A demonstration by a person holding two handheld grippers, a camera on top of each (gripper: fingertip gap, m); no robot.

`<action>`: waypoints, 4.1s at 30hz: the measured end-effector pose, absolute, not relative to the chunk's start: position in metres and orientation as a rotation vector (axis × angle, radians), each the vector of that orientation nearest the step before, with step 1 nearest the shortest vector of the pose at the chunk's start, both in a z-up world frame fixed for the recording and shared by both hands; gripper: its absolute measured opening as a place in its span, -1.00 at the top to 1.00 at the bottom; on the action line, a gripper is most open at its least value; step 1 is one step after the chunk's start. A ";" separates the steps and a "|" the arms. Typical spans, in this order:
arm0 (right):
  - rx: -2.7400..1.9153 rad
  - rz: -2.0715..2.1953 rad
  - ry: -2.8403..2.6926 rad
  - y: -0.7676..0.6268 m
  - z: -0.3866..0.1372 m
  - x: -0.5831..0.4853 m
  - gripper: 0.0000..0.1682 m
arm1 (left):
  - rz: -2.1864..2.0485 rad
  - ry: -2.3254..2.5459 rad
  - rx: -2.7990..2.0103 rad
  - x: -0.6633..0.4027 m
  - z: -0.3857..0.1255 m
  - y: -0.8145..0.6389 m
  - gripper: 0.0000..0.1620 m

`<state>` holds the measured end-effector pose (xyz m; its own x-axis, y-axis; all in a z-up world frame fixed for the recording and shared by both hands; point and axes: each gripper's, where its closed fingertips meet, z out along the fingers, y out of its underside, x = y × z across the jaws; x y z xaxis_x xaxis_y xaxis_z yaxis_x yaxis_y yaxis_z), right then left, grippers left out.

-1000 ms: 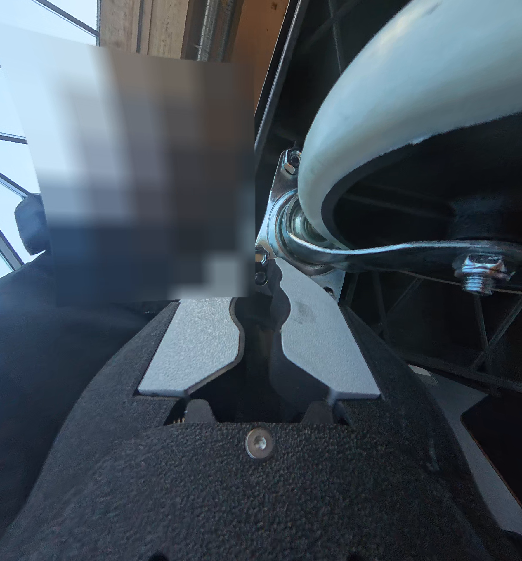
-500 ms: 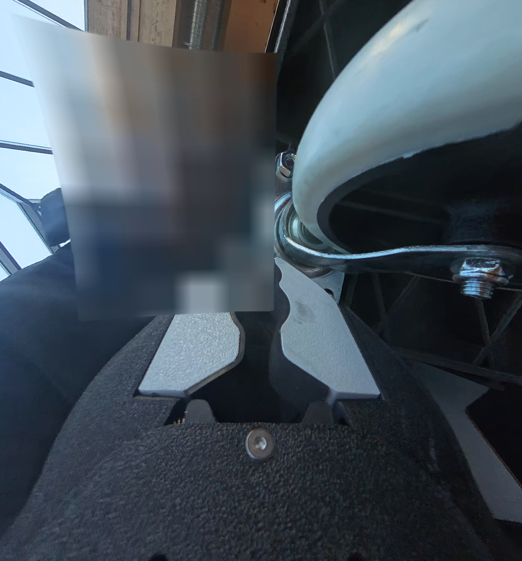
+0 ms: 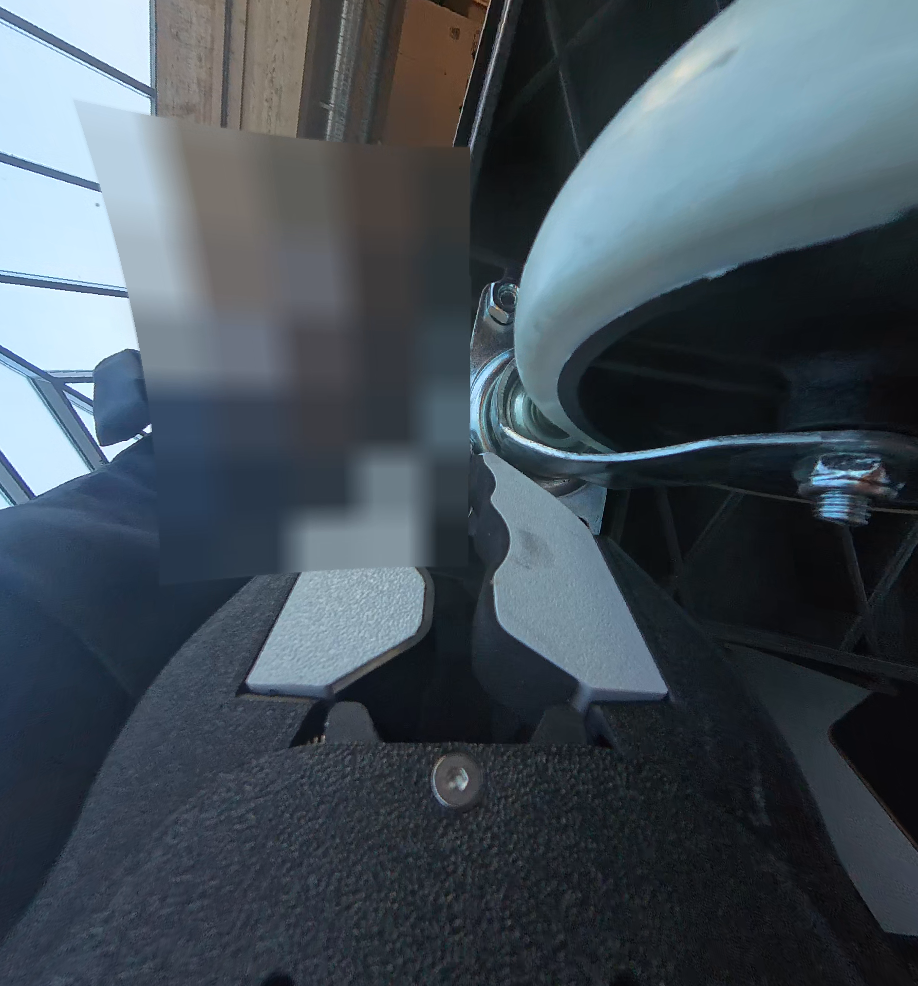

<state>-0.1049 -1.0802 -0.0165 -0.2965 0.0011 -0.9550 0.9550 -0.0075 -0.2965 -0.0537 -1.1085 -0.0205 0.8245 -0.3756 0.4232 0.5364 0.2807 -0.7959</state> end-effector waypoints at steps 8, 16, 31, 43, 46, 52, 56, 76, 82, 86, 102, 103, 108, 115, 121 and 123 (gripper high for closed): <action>1.058 -1.451 1.420 -1.081 -0.016 -0.106 0.84 | -0.645 -0.156 -1.117 -0.055 -0.018 -1.107 1.00; 1.055 -1.476 1.400 -1.081 -0.015 -0.108 0.87 | -0.592 -0.159 -1.135 -0.057 -0.019 -1.104 1.00; 1.011 -1.559 1.391 -1.076 -0.013 -0.114 0.93 | -0.519 -0.172 -1.174 -0.063 -0.019 -1.097 1.00; 0.870 -1.582 1.379 -1.076 -0.011 -0.113 0.95 | -0.543 -0.185 -1.188 -0.063 -0.019 -1.097 1.00; 0.835 -1.587 1.381 -1.076 -0.010 -0.112 0.95 | -0.548 -0.187 -1.193 -0.063 -0.019 -1.097 1.00; 0.744 -1.597 1.360 -1.076 -0.010 -0.112 0.96 | -0.562 -0.185 -1.198 -0.063 -0.019 -1.097 1.00; 0.706 -1.603 1.348 -1.075 -0.009 -0.111 0.96 | -0.561 -0.173 -1.221 -0.063 -0.019 -1.097 1.00; 0.699 -1.723 1.397 -1.074 -0.009 -0.112 0.95 | -0.526 -0.192 -1.240 -0.063 -0.019 -1.096 1.00; 0.697 -1.735 1.432 -1.074 -0.008 -0.111 0.95 | -0.491 -0.188 -1.267 -0.063 -0.020 -1.095 1.00; 0.689 -1.755 1.479 -1.071 -0.006 -0.109 0.95 | -0.480 -0.184 -1.268 -0.062 -0.020 -1.095 1.00; 0.598 -1.815 1.452 -1.070 -0.020 -0.113 0.96 | -0.497 -0.183 -1.254 -0.062 -0.021 -1.094 1.00; 0.606 -1.819 1.456 -1.070 -0.021 -0.113 0.96 | -0.496 -0.184 -1.254 -0.062 -0.021 -1.094 1.00; 0.658 -1.869 1.522 -1.060 -0.027 -0.109 0.96 | -0.493 -0.184 -1.255 -0.062 -0.021 -1.094 1.00; 1.385 -2.001 1.482 -0.957 -0.116 -0.099 0.95 | -0.486 -0.194 -1.264 -0.062 -0.021 -1.094 1.00; 1.793 -1.727 1.756 -0.948 -0.211 -0.062 0.87 | -0.492 -0.202 -1.271 -0.062 -0.021 -1.095 1.00; 1.824 -1.670 1.836 -0.956 -0.223 -0.065 0.84 | -0.489 -0.206 -1.277 -0.062 -0.021 -1.095 1.00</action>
